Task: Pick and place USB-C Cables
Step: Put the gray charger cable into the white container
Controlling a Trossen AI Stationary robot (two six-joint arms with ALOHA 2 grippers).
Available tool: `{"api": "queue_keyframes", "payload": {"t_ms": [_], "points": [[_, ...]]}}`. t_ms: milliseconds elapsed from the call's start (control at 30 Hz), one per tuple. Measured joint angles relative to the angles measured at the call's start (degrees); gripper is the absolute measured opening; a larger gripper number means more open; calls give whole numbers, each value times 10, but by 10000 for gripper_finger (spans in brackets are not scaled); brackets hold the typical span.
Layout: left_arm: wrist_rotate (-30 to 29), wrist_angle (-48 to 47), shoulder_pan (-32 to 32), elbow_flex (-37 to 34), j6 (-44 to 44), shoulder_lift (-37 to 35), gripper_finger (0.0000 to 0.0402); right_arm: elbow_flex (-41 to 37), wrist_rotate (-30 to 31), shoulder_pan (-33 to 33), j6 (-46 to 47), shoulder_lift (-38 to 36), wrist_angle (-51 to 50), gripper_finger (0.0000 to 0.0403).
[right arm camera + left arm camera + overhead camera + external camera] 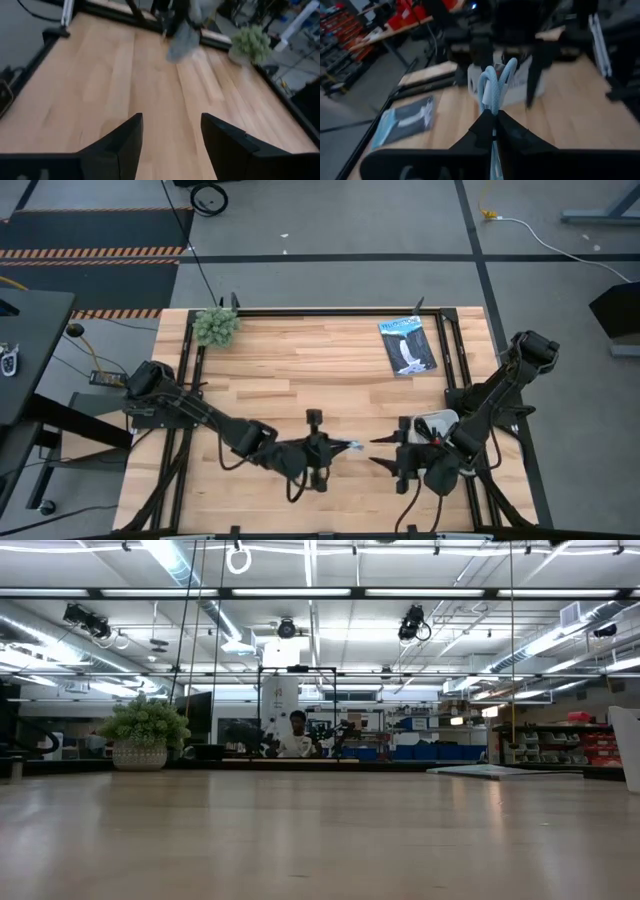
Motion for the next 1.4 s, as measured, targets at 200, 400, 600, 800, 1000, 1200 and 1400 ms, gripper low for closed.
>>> {"api": "queue_keyframes", "payload": {"t_ms": [200, 400, 600, 800, 1000, 1200, 1400], "points": [[60, 77, 21, 0, 18, 0, 17, 0, -9, -44, -120, 0, 108, 241], [80, 108, 26, 0, 66, 0, 16, 0, -53, -73, -226, 0, 229, 271], [81, 124, 26, 0, 92, 0, 16, 0, -160, -104, -239, 0, 277, 267], [81, 125, 25, 0, 94, 0, 16, 0, -155, -117, -266, 0, 287, 217], [81, 126, 25, 0, 94, 0, 16, 0, -155, -117, -271, 0, 288, 136], [81, 123, 25, -1, 94, 1, 31, 1, -155, -116, -266, 0, 273, 47], [59, 122, 17, -1, 97, 0, 97, 1, -135, -107, -232, 0, 227, 19]]}}
